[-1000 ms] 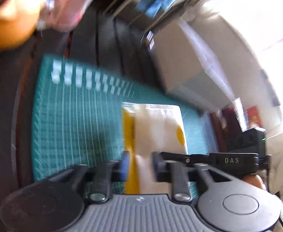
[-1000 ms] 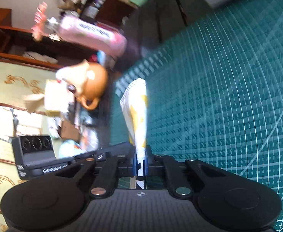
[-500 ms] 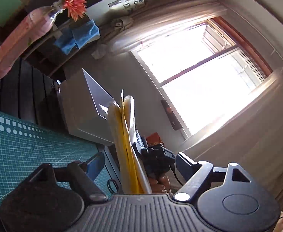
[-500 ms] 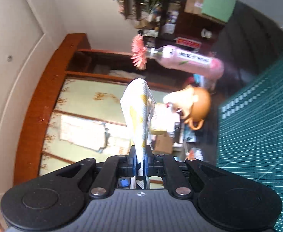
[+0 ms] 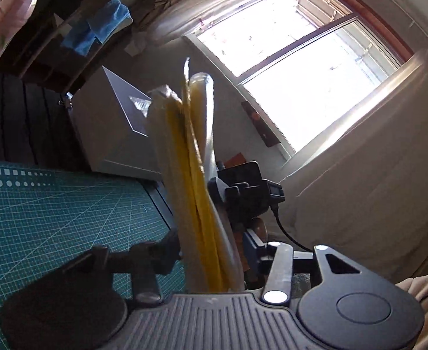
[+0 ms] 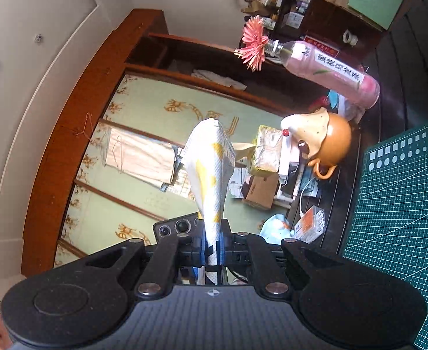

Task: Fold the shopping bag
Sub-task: 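Lift the folded strip upright off the mat with the left tool, then grasp the strip's upper end with the right tool while the left tool holds its base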

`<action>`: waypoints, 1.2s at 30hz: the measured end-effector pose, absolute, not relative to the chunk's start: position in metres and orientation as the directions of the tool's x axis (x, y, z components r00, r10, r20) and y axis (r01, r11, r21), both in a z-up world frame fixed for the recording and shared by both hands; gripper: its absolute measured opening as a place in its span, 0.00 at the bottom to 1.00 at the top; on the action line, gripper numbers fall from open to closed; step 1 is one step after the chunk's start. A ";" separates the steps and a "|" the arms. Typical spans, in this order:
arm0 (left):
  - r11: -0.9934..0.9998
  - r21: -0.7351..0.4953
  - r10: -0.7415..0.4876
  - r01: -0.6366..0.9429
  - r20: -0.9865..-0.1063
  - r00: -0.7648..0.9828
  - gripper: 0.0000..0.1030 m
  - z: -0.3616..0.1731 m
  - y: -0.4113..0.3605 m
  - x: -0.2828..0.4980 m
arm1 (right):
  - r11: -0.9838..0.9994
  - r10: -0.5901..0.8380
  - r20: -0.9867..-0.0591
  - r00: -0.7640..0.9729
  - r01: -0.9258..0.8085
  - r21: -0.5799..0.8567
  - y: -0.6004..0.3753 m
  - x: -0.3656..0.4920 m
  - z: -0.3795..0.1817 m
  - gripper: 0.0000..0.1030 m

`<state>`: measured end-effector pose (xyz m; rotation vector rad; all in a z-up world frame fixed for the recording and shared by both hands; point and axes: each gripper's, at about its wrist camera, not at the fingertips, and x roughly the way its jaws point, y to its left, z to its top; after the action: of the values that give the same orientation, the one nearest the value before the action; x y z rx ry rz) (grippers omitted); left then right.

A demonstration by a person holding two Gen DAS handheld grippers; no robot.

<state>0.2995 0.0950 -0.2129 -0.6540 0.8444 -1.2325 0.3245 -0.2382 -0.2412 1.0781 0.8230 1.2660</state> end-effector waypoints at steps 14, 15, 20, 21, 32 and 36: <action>0.386 -0.710 -0.922 0.589 -0.302 0.241 0.13 -0.180 0.086 0.284 | -0.064 0.984 0.117 0.137 -0.340 0.938 -0.240 0.325 -0.243 0.29; 0.422 -0.682 -0.906 0.598 -0.329 0.265 0.13 -0.176 0.084 0.282 | -0.052 0.984 0.105 0.144 -0.331 0.942 -0.244 0.326 -0.245 0.38; 0.636 -0.541 -0.770 0.550 -0.493 0.405 0.13 -0.174 0.068 0.277 | 0.054 0.948 0.052 0.313 -0.323 0.945 -0.272 0.328 -0.244 0.54; 0.687 -0.500 -0.725 0.527 -0.527 0.444 0.13 -0.174 0.064 0.277 | 0.081 0.938 0.039 0.344 -0.327 0.942 -0.275 0.327 -0.241 0.55; 0.880 0.345 -0.076 0.327 -0.576 0.814 0.13 -0.208 -0.027 0.246 | 0.507 0.837 -0.281 0.470 -0.470 0.723 -0.222 0.296 -0.173 0.76; 0.695 0.697 0.128 0.179 -0.364 0.923 0.13 -0.249 -0.068 0.229 | 0.513 0.824 -0.302 0.479 -0.406 0.756 -0.212 0.296 -0.168 0.76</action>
<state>0.2294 -0.0680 -0.2487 0.8082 0.4059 -0.0294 0.2964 -0.2119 -0.1680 0.6654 0.7223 0.8217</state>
